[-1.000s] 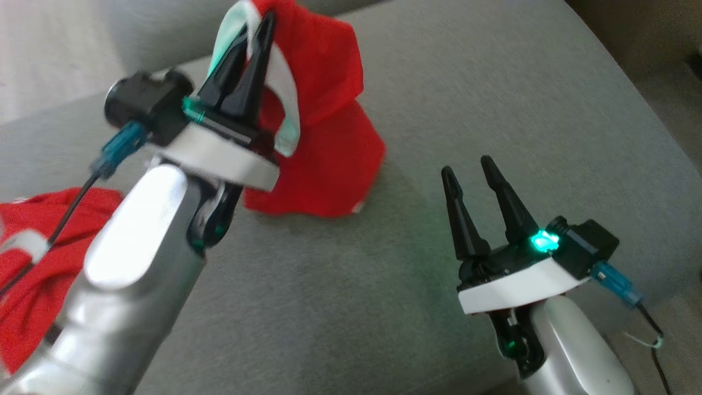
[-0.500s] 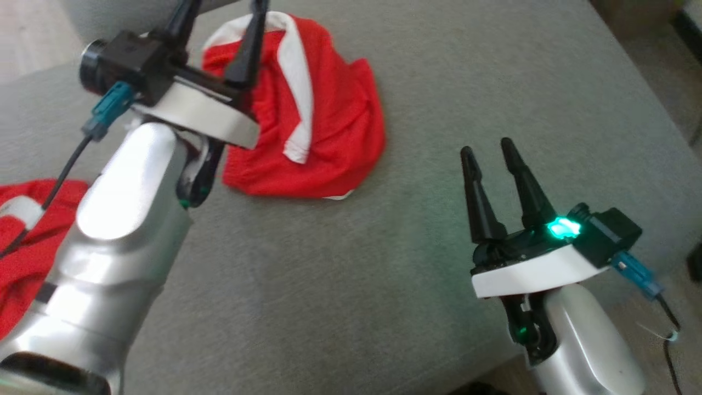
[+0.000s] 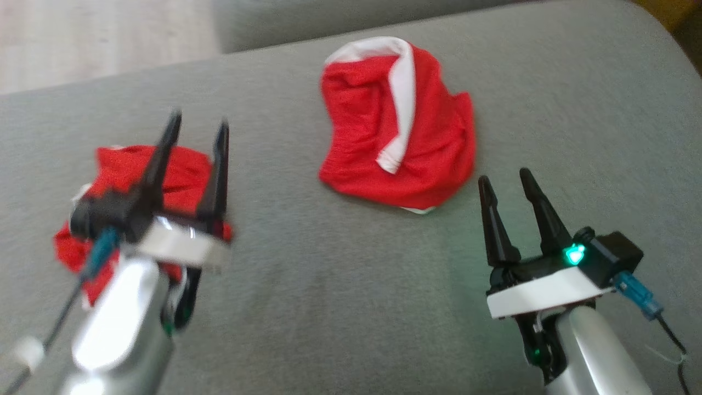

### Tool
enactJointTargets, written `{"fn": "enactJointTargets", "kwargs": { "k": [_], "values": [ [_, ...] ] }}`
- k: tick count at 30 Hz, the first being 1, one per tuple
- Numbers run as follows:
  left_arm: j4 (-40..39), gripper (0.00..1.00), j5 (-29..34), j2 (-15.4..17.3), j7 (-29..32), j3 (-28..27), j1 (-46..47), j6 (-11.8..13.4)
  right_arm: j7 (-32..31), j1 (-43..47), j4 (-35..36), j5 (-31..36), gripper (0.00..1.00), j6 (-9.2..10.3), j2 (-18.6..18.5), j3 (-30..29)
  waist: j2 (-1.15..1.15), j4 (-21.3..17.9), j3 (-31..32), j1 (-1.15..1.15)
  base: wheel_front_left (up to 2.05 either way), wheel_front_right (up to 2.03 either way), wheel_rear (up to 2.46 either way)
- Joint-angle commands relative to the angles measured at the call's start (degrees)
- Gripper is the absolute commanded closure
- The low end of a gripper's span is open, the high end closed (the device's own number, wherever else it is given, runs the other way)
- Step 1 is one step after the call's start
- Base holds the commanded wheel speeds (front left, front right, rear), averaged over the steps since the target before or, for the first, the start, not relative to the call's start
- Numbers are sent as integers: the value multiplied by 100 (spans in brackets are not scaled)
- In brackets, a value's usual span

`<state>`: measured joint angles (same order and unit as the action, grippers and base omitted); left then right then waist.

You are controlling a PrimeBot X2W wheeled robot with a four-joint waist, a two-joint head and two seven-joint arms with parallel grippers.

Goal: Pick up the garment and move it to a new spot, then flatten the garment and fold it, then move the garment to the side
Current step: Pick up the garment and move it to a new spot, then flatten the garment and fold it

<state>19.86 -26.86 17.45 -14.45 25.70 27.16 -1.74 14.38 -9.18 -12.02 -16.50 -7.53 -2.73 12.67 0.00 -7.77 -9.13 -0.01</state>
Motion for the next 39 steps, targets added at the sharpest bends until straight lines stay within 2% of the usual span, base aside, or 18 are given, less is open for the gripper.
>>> {"fn": "enactJointTargets", "kwargs": {
  "k": [1, 5, 8, 15, 18, 29, 34, 39],
  "values": [
    [-246, 0, 76, 122, -53, -284, 57, 41, 62, -63, 161, 42, 0, 4, -15, 106, 0, 310, 263, 1, 0, 0, 0],
    [-715, 0, 285, -83, -53, -605, -776, 148, 62, 54, 67, 120, 0, 4, -15, 61, 0, 539, 381, 1, 0, 0, 0],
    [-1075, 0, 424, -406, -54, -962, -1397, 166, 62, 138, 11, 180, 0, 4, -15, 25, 0, 692, 407, 1, 0, 0, 0],
    [-1248, 0, 759, -836, -54, -1250, -1717, -78, 62, 134, -32, 294, 0, 4, -15, -84, 0, 891, 328, 1, 0, 0, 0],
    [-1225, 0, 888, -937, -54, -1337, -1701, -195, 62, 71, -282, 412, 0, 4, -15, -112, 0, 955, 253, 1, 0, 0, 0],
    [-1084, 0, 1143, -1203, -54, -1485, -1552, -435, 62, -707, -1902, 492, 0, 4, -15, -600, 0, 1175, -55, 1, 0, 0, 0],
    [-1006, 0, 1208, -1291, -54, -1478, -1484, -499, 40, -1280, -2827, 208, 0, 4, -15, -578, 0, 1293, -161, 1, 0, 0, 0],
    [-956, 0, 1251, -1336, -54, -1498, -1455, -536, 43, -1789, -3739, 376, 0, 4, -15, -612, 0, 1371, -168, 1, 0, 0, 0]
  ]
}}
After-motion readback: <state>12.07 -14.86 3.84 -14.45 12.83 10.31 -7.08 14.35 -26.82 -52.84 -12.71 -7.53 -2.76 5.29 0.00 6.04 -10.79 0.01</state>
